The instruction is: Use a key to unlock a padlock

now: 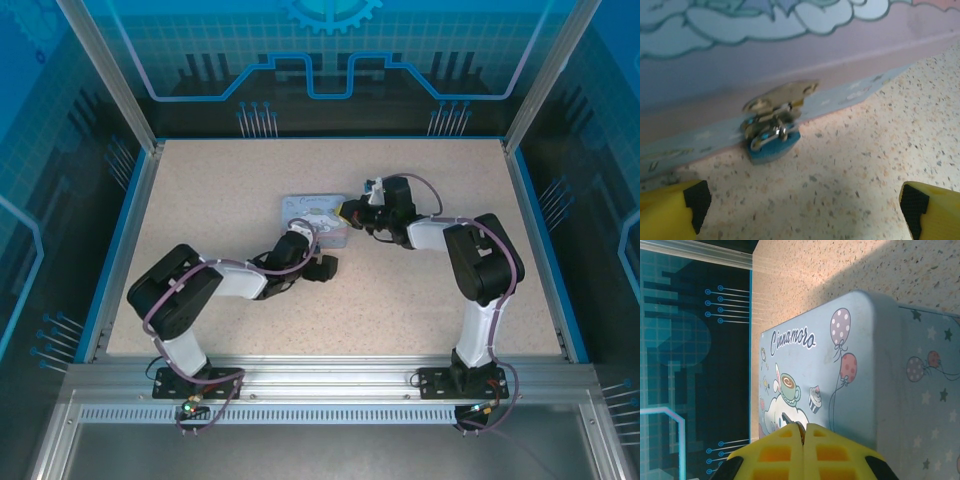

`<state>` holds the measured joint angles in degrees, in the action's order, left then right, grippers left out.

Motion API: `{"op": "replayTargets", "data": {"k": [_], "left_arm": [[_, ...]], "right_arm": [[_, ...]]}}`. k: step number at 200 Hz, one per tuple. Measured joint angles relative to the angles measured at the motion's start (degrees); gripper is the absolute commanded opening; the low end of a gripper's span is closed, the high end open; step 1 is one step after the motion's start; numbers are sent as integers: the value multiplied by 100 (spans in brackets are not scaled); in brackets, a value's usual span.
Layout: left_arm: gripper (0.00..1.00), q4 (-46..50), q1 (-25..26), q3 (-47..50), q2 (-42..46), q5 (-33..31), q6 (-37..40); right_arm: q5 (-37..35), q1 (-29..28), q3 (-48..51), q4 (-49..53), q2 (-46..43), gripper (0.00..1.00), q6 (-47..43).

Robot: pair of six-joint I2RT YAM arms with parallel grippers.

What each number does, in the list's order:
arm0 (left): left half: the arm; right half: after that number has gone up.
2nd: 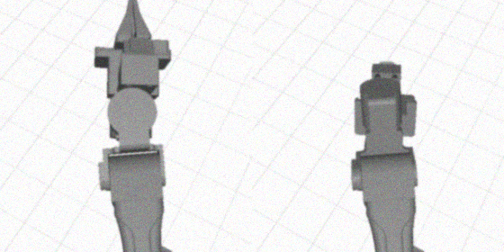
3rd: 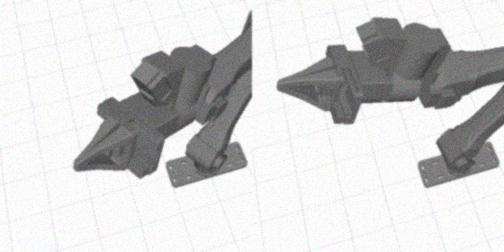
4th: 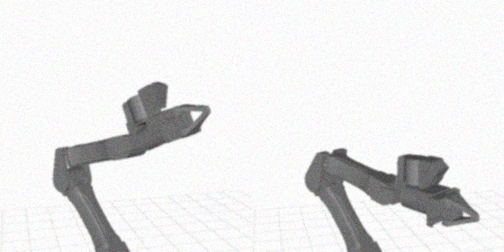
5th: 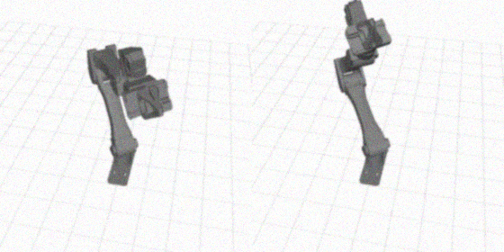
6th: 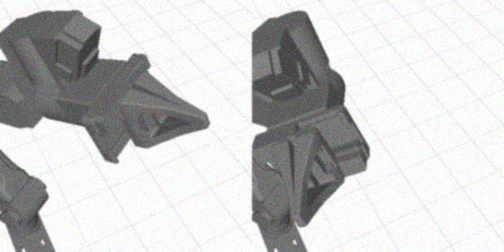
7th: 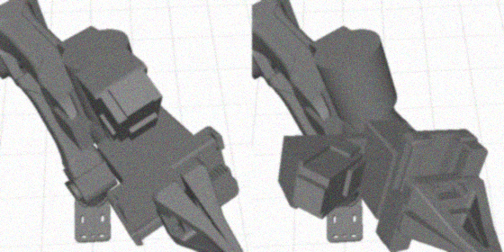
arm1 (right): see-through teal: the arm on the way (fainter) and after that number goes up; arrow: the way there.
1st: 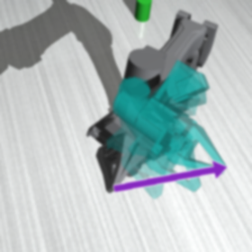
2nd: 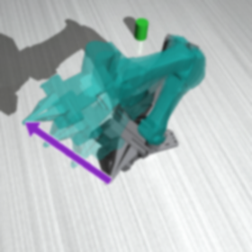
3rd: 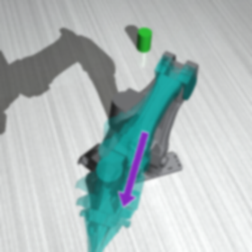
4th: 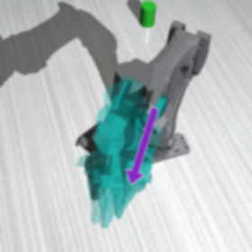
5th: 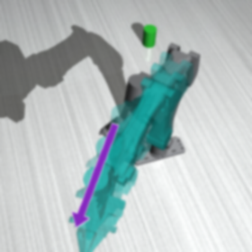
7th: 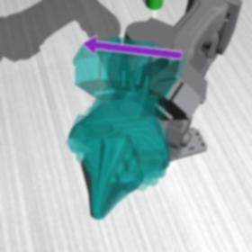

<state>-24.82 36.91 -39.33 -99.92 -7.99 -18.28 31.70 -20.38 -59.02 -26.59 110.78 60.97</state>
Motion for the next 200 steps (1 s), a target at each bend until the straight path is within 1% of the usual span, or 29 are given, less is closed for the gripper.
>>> {"op": "replayTargets", "data": {"k": [31, 94, 114, 140, 200], "left_arm": [[98, -247, 0, -81, -214, -107, 181], [99, -879, -4, -168, -557, -140, 177], [99, -964, -46, -168, -564, 2, 98], [99, -1167, -166, -144, -564, 310, -205], [97, -2184, -487, 240, -564, 960, -1043]], "right_arm": [[-26, -63, -116, 245, 0, 0, -105], [-136, -160, -352, 765, 0, 0, -326], [-149, -162, -372, 822, -2, 0, -369], [-157, -166, -409, 890, -2, 0, -411], [-170, -188, -424, 922, -2, 0, -433]]}}
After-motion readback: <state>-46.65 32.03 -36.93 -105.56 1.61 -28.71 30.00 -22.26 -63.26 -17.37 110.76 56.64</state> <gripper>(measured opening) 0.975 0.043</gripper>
